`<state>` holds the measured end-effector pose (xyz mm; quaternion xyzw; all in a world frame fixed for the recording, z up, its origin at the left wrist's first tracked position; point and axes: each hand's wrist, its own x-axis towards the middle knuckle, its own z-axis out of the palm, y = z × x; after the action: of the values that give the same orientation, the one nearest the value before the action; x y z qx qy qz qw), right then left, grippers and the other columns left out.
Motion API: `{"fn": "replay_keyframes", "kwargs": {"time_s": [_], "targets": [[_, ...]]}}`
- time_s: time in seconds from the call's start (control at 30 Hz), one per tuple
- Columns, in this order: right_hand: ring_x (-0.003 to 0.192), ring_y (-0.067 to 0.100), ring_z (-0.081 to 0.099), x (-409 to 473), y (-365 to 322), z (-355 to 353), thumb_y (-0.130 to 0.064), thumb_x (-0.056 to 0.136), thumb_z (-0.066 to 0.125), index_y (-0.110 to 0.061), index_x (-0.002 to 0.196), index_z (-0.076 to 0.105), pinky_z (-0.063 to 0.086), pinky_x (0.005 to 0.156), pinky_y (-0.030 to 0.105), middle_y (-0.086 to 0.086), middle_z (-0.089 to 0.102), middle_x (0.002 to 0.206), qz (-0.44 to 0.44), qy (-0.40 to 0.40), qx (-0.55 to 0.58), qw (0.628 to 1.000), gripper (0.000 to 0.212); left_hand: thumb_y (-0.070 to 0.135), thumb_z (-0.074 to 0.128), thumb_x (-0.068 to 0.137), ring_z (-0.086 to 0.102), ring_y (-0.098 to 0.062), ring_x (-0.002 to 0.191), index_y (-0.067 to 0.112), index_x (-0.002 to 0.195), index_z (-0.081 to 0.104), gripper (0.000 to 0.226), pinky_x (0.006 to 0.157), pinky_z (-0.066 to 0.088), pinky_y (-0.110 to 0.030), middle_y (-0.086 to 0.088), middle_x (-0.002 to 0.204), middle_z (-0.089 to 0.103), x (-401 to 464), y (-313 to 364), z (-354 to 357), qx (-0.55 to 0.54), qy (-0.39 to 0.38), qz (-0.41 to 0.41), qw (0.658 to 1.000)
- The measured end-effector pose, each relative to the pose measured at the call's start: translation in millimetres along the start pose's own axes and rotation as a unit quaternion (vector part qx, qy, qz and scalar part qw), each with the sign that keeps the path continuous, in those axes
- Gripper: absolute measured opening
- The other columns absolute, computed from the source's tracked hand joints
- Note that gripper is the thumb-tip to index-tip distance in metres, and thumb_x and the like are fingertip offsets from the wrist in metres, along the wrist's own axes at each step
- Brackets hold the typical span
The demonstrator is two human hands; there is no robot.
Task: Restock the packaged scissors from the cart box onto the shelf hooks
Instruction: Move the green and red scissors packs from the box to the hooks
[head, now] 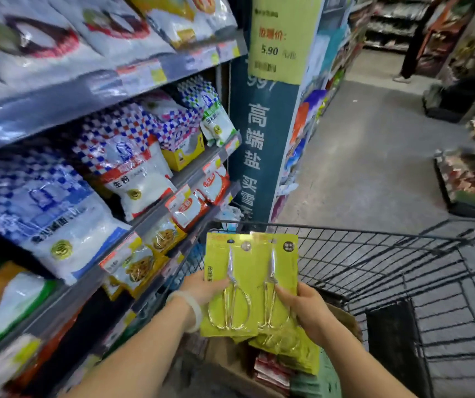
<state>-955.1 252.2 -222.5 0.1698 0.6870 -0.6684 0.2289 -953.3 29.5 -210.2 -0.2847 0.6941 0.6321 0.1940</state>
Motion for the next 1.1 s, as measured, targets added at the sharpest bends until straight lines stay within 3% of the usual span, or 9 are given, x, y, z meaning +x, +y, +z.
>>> {"fn": "replay_keyframes", "kwargs": {"time_s": [0.17,0.23,0.37,0.5,0.6,0.73,0.83,0.97,1.1], "targets": [[0.061,0.008,0.067,-31.4,4.9,19.1,-0.023,0.085,0.066,-0.016,0.101,0.067,0.046,0.044,0.015,-0.005,0.075,0.083,-0.036,-0.106,-0.077,0.991,0.017,0.028,0.076,0.078,0.063,-0.022,0.1,0.025,0.098,0.065,0.023,0.085,0.054,-0.039,-0.001,0.105,0.068,-77.0,-32.9,-21.8,-0.033,0.072,0.016,0.997],[0.067,0.01,0.071,-45.5,17.0,32.5,-0.021,0.086,0.066,-0.017,0.098,0.068,0.051,0.049,0.019,-0.003,0.076,0.085,-0.031,-0.155,-0.1,0.982,0.013,0.023,0.075,0.079,0.062,-0.026,0.107,0.016,0.107,0.065,0.03,0.093,0.051,-0.042,-0.005,0.114,0.066,-105.9,-60.8,-33.3,-0.062,0.111,0.002,0.992],[0.089,0.025,0.071,-84.5,44.8,76.8,-0.016,0.084,0.068,-0.013,0.1,0.069,0.055,0.085,0.044,0.006,0.075,0.094,-0.025,-0.237,-0.146,0.96,0.016,0.012,0.07,0.083,0.06,-0.033,0.112,0.003,0.126,0.055,0.046,0.099,0.047,-0.049,-0.015,0.125,0.062,-171.0,-121.8,-60.3,-0.124,0.18,-0.011,0.976],[0.067,0.022,0.071,-135.2,69.5,143.1,-0.004,0.077,0.071,-0.009,0.084,0.071,0.059,0.064,0.035,0.009,0.075,0.078,-0.024,-0.322,-0.168,0.932,0.008,0.02,0.071,0.083,0.054,-0.031,0.121,0.003,0.134,0.048,0.058,0.105,0.043,-0.044,-0.016,0.136,0.053,-246.8,-184.4,-96.1,-0.186,0.28,-0.021,0.942],[0.079,0.024,0.072,-188.5,87.9,195.6,-0.006,0.085,0.065,-0.01,0.092,0.07,0.058,0.074,0.038,0.009,0.076,0.087,-0.042,-0.397,-0.223,0.889,0.01,0.03,0.072,0.081,0.045,-0.032,0.131,0.002,0.139,0.041,0.071,0.11,0.037,-0.042,-0.014,0.143,0.045,-308.2,-231.8,-126.2,-0.202,0.353,-0.022,0.914],[0.081,0.009,0.067,-279.4,123.6,270.4,-0.011,0.088,0.063,-0.019,0.096,0.068,0.052,0.065,0.017,-0.005,0.072,0.091,-0.087,-0.485,-0.283,0.823,0.013,0.018,0.075,0.079,0.061,-0.035,0.11,0.001,0.11,0.064,0.036,0.099,0.047,-0.048,-0.021,0.115,0.065,-409.0,-302.2,-165.0,-0.278,0.457,-0.016,0.845],[0.079,0.001,0.062,-362.7,162.0,327.5,-0.012,0.087,0.063,-0.026,0.09,0.064,0.046,0.056,0.007,-0.01,0.069,0.09,-0.108,-0.543,-0.309,0.773,0.014,0.015,0.077,0.076,0.066,-0.032,0.1,0.014,0.085,0.068,0.013,0.093,0.051,-0.046,-0.019,0.105,0.07,-496.5,-359.8,-184.8,-0.337,0.531,-0.007,0.778],[0.095,0.018,0.065,-484.2,235.0,393.9,-0.012,0.087,0.064,-0.018,0.102,0.066,0.053,0.085,0.029,0.004,0.07,0.104,-0.125,-0.603,-0.338,0.712,0.016,0.025,0.08,0.074,0.067,-0.028,0.096,0.007,0.093,0.071,0.028,0.092,0.052,-0.04,-0.014,0.1,0.072,-615.9,-441.9,-211.6,-0.372,0.592,-0.024,0.715],[0.098,0.021,0.065,-600.6,307.0,444.2,-0.012,0.087,0.064,-0.014,0.108,0.066,0.051,0.093,0.037,0.003,0.07,0.104,-0.107,-0.653,-0.323,0.677,0.021,0.023,0.081,0.072,0.068,-0.023,0.084,0.002,0.1,0.069,0.036,0.077,0.057,-0.025,-0.009,0.09,0.072,-720.4,-525.4,-241.8,-0.393,0.638,-0.031,0.662]]}}
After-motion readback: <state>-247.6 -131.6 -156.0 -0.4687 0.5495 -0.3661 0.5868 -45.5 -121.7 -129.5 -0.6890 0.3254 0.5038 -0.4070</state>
